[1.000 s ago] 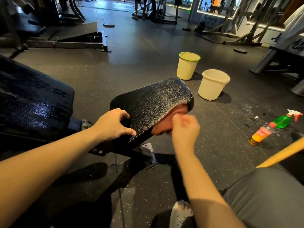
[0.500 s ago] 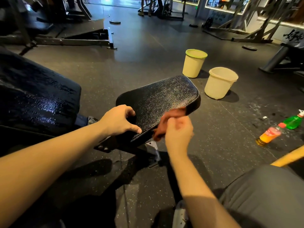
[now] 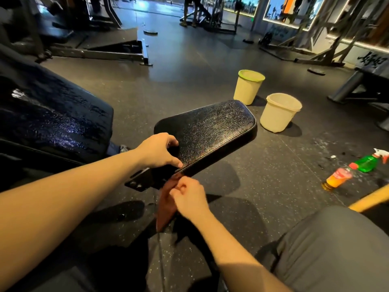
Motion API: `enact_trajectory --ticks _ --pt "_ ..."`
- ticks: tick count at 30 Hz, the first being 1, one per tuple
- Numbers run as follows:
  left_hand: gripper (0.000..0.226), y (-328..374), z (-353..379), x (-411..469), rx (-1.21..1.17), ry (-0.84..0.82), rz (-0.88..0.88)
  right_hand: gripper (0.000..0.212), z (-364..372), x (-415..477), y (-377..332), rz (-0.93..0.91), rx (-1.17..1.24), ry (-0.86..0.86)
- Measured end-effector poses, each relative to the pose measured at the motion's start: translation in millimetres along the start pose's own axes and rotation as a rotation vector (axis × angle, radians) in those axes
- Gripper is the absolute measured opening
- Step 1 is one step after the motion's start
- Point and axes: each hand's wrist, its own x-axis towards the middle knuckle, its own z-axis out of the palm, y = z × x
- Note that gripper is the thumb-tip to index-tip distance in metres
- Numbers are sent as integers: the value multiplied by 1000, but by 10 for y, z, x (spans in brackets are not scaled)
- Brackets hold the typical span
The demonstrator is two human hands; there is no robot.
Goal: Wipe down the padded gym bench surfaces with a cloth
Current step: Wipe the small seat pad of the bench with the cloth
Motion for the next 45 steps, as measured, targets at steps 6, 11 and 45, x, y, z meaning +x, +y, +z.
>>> enact_trajectory --ticks 6,11,45 --pt "64 98 -70 -27 16 14 26 17 -709 76 -48 199 34 -60" --pt "45 419 -28 50 -80 101 122 43 -1749 195 -348 190 -24 -20" --pt "107 1489 229 984 -82 246 -79 15 -3015 2298 310 -586 -184 -307"
